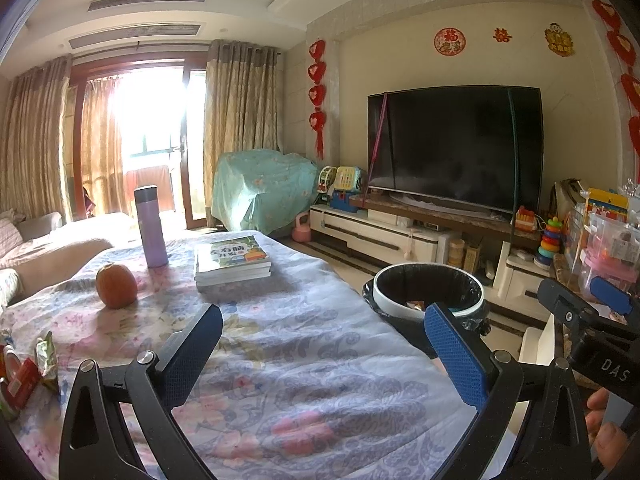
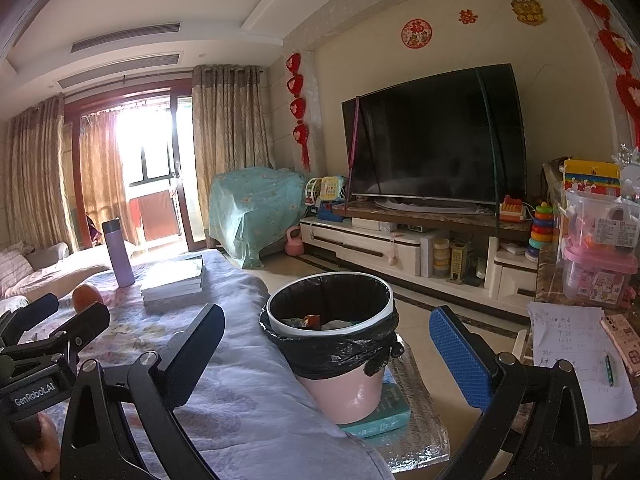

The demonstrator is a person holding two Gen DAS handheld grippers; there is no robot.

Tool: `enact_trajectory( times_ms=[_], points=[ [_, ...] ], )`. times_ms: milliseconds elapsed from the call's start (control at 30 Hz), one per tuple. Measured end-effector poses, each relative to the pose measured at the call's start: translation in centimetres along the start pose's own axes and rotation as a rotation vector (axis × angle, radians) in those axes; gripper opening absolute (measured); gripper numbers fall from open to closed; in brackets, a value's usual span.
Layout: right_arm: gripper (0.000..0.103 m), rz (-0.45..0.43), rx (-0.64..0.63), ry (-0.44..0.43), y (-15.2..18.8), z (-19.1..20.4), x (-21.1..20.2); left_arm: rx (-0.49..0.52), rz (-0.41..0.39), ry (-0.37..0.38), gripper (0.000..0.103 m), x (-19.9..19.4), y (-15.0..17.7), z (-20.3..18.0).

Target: Collect trash

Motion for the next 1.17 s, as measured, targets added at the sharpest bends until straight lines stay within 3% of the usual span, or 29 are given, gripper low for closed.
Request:
enact_trajectory(
  times_ms=[1167],
  points=[
    [0.103,0.022,0.021,-0.013,0.3,0.9,0.3,-0.004,0.02,-0.001,0.102,0.4,1.0,0.1]
  ],
)
Point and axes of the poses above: each gripper's, at about its wrist camera, not at the fingertips, and x roughly the way its jaws point, z to its left, y to its underside, the point moved 8 cm from there along x, roughly the way its jaws point, and after that the axes turned 11 degrees about -z, right-handed, at the moved point
